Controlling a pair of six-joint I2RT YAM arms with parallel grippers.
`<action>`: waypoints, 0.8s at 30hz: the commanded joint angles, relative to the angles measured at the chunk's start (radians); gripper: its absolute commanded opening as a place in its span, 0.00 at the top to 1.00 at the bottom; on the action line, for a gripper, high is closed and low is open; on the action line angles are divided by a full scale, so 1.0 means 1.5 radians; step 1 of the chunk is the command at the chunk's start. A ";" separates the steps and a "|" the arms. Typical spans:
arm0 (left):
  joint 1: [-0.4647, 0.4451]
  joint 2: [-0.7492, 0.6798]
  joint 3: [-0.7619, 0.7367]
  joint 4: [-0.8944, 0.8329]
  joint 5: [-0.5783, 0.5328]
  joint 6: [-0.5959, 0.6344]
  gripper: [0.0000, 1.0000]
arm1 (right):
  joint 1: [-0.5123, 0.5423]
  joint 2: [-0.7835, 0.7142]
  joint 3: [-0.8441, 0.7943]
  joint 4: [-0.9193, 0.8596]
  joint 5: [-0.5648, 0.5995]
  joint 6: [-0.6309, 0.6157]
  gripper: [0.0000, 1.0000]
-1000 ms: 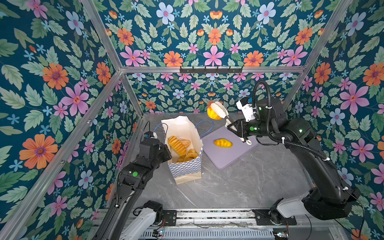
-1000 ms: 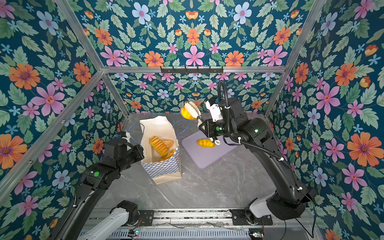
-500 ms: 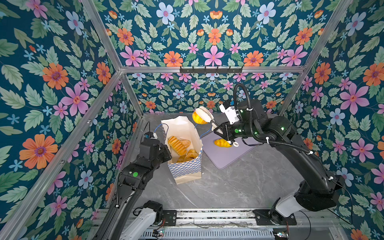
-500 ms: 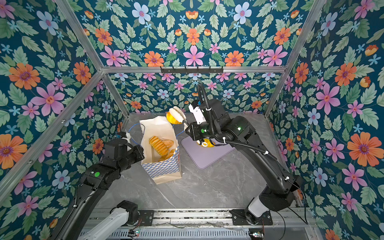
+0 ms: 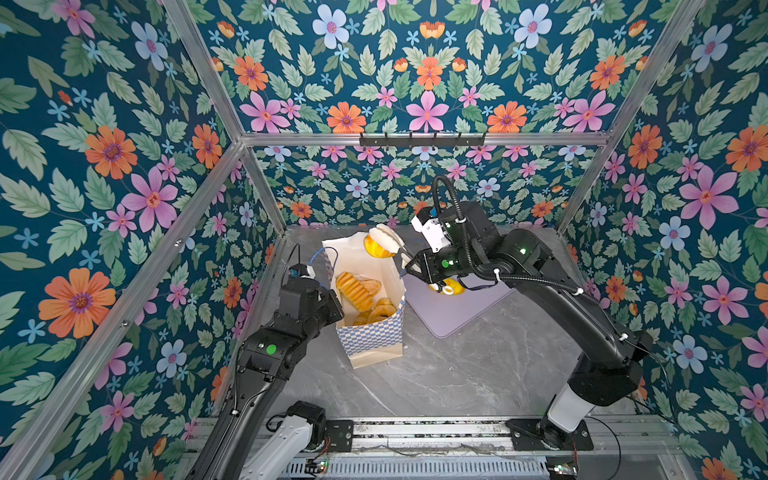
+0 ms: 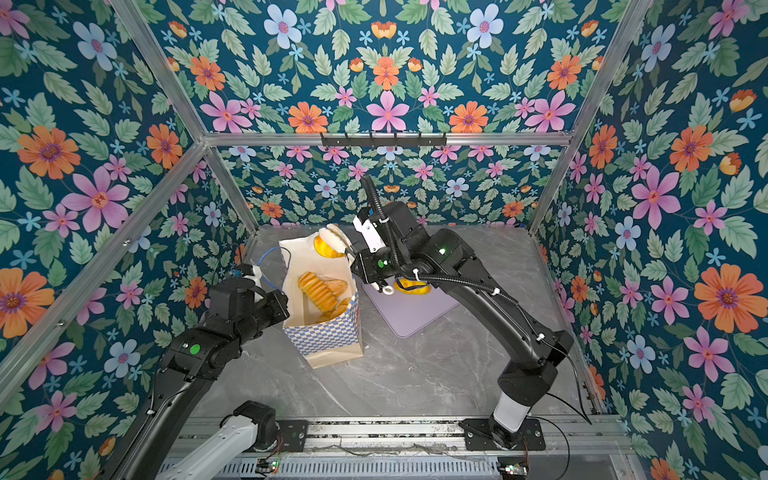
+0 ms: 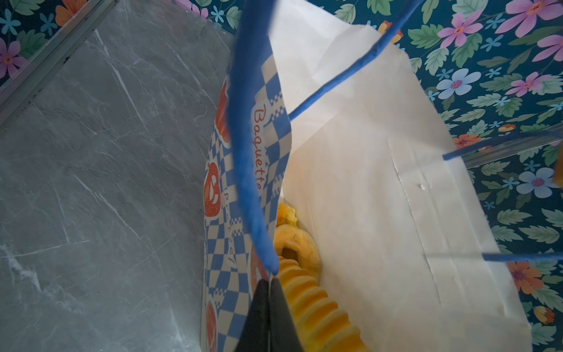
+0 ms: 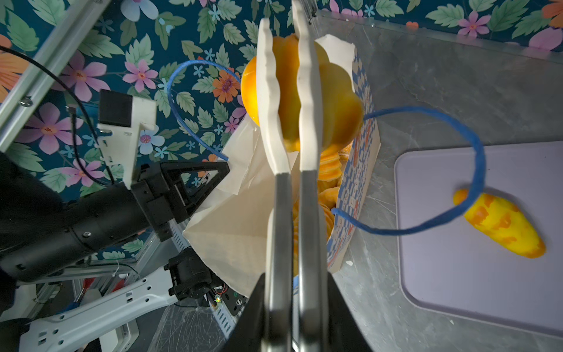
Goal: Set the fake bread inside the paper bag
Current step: 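Lower the bun into the bag and open the tongs to release it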
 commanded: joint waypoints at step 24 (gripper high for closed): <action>0.000 -0.004 0.000 0.009 0.001 0.003 0.94 | 0.048 0.077 0.011 -0.010 0.021 -0.001 0.72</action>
